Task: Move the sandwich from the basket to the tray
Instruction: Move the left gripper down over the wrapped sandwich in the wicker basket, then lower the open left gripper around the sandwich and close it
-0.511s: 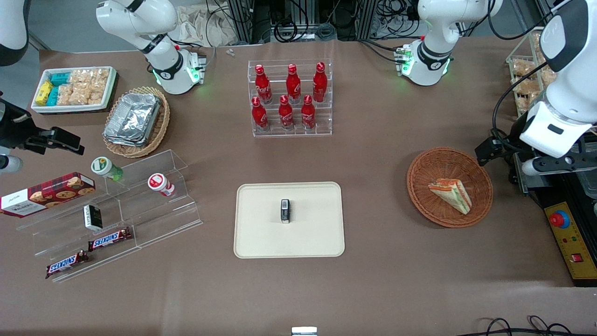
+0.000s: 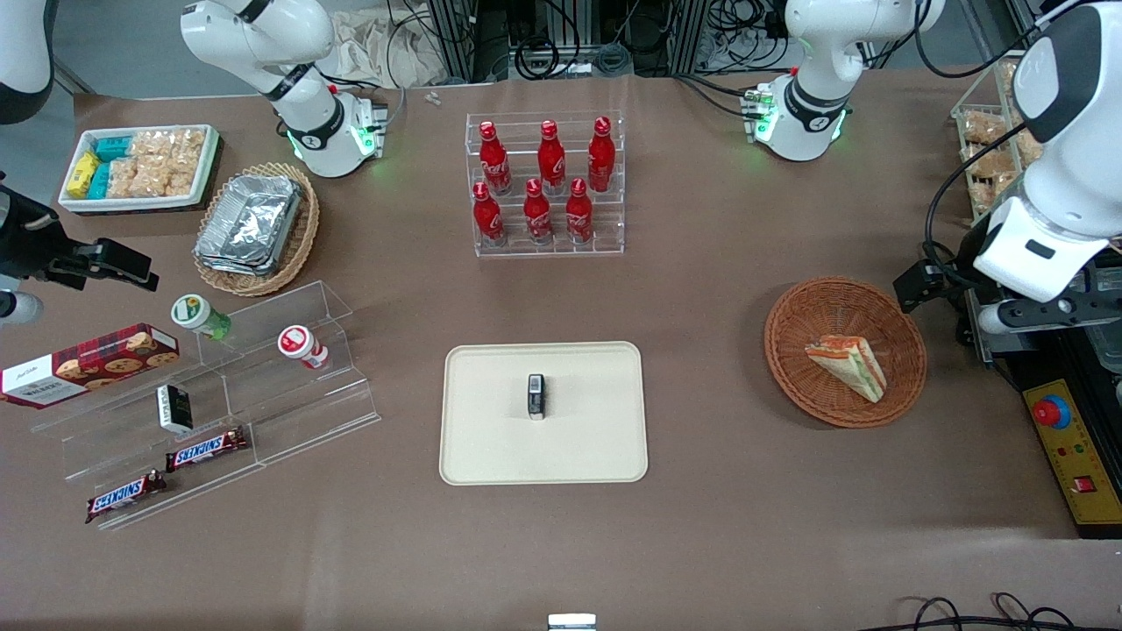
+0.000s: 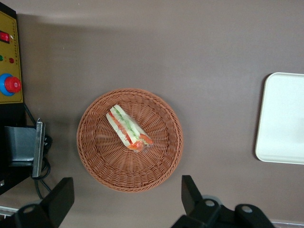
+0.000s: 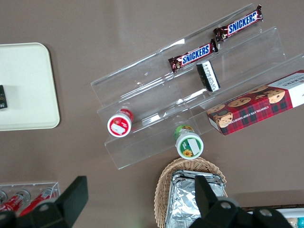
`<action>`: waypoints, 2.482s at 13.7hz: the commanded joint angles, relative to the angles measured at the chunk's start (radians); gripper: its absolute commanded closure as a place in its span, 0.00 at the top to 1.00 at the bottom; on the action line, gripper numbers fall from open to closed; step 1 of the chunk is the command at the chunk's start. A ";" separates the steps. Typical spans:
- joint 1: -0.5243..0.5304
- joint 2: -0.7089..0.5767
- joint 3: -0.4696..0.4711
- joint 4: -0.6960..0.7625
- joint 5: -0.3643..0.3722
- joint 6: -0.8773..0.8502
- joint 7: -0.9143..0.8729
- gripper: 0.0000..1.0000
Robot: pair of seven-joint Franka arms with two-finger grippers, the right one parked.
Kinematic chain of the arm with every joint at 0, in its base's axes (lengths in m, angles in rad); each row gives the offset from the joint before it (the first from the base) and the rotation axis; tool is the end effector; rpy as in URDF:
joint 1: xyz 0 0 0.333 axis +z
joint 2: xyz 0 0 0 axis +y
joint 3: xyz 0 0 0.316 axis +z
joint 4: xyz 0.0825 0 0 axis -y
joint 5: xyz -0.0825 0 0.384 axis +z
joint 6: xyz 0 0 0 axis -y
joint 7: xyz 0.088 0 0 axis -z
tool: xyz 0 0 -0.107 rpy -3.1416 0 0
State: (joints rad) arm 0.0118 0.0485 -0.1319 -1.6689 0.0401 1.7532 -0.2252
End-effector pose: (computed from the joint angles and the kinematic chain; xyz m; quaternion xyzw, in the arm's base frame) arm 0.5778 -0.0645 0.5667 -0.9985 -0.0494 -0.0207 0.0132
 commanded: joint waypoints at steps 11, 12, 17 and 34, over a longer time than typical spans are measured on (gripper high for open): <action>0.049 0.085 -0.002 -0.466 0.098 0.600 -0.563 1.00; 0.054 0.108 -0.002 -0.466 0.081 0.608 -0.568 1.00; 0.060 0.163 -0.006 -0.463 0.063 0.644 -0.657 1.00; 0.068 0.244 -0.008 -0.474 -0.009 0.683 -0.686 1.00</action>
State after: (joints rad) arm 0.0722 0.2866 -0.1336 -2.1323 0.0496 2.4078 -0.8938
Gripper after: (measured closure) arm 0.000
